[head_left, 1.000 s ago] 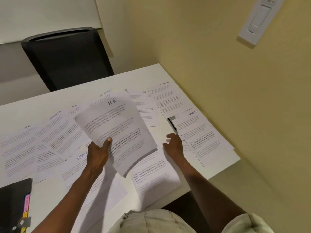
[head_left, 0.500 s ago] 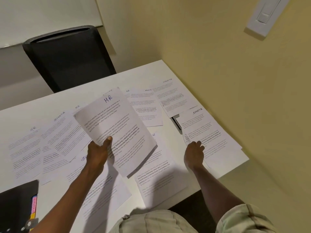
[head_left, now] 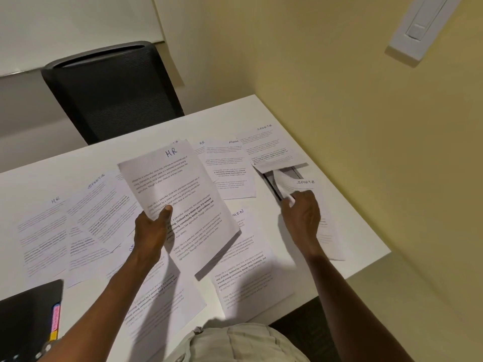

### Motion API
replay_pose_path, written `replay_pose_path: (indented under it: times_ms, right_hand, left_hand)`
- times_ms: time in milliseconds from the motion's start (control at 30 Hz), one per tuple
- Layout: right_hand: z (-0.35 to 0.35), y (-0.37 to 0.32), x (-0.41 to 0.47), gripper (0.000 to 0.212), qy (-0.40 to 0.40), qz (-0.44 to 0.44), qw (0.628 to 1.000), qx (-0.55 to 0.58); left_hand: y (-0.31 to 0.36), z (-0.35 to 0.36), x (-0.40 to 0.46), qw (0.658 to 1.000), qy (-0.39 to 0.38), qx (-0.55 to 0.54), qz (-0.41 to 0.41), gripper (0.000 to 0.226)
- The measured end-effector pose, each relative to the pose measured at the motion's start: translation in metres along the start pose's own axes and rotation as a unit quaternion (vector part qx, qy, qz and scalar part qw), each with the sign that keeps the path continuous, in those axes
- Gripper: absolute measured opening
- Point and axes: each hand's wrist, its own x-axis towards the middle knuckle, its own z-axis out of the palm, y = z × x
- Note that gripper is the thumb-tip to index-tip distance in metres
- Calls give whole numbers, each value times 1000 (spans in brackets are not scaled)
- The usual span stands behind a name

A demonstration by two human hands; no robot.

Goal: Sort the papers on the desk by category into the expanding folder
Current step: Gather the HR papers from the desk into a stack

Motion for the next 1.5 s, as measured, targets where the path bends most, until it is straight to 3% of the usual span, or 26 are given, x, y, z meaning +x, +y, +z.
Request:
replay_pose_path:
  times_ms: [133,233,333,400,467,567,733,833,967,1033,1133,1200,1333,1500]
  right_hand:
    - [-6,-42,-27,12,17,-53,994,97]
    - [11,-46,-60,15,-37,-110,991,67]
    - [46,-24,-98,8,-59,-282,957,-29]
    - [64,-5,-115,12,-96,-350,930,-56]
    - [77,11,-127,13,-155,-374,911,-78]
    - [79,20,-137,38,-281,-360,881,-119]
    - [73,27,-144,60,-320,-395,849,-142]
    - [71,33,-142,66,-394,-353,832,-165]
    - [69,35,-128,99,-518,-250,807,-131]
    - [68,32,-118,97,-499,-197,839,-91]
    - [72,31,-104,68,-336,-125,929,-88]
    - [75,32,-93,57,-255,-65,956,-129]
    - [80,29,-77,65,-281,14,939,-198]
    - [90,20,-70,63,-316,56,931,-176]
  left_hand:
    - [5,-7,1,1000,27,-5,9,28]
    - [4,-19,2,998,58,-13,10,29]
    - [1,-31,2,997,76,-16,15,34]
    - [-1,-40,2,996,84,-24,12,37]
    - [-5,-48,2,996,86,-29,6,39]
    - [-12,-56,2,996,84,-32,-6,41]
    - [-18,-59,-2,997,70,-21,-23,39]
    - [-21,-59,-3,998,59,-7,-32,33]
    - [-25,-58,-6,998,52,4,-37,28]
    - [-26,-58,-7,998,51,5,-39,29]
    - [-29,-58,-11,998,52,7,-42,32]
    - [-30,-58,-14,998,51,6,-40,31]
    - [-29,-56,-21,997,59,8,-40,30]
    - [-26,-58,-22,997,61,2,-39,27]
